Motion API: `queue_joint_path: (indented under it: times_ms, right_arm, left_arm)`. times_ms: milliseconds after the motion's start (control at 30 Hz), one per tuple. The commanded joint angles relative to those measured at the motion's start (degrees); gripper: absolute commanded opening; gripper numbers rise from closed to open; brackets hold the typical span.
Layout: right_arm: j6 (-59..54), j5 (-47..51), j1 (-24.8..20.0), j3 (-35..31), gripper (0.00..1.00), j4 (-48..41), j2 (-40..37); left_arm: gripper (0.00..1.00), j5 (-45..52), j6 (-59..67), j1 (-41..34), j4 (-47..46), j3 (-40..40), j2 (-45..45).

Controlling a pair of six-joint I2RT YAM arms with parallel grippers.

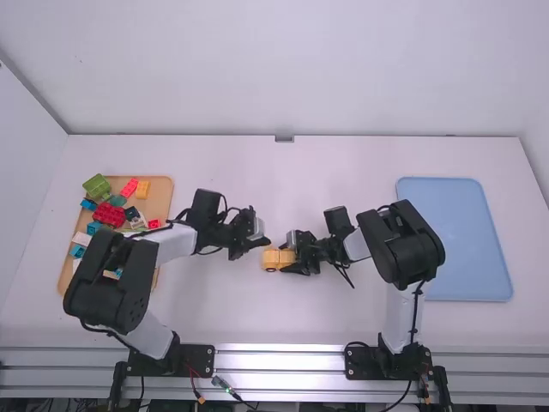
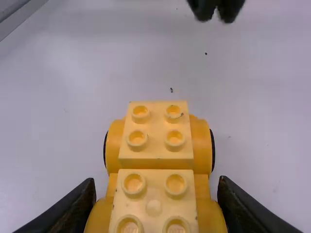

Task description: Assemble lego blocks to make yellow taxi

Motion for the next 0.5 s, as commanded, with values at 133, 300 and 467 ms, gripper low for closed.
queue_joint_path:
  times_ms: [133, 300, 467]
  right_arm:
    - [0.15, -1.40, 0.07, 0.28, 0.57, -0.24, 0.92]
    - [0.15, -1.40, 0.15, 0.28, 0.57, -0.24, 0.92]
    - [0.15, -1.42, 0.11, 0.28, 0.57, -0.22, 0.92]
  left_arm:
    - [0.02, -0.76, -0.66, -3.32, 0.79, -1.31, 4.04]
    - [0.02, -1.18, -0.66, -3.89, 0.55, -1.31, 5.84]
    - [0.02, -1.92, -0.68, -3.87, 1.33, -1.73, 6.64]
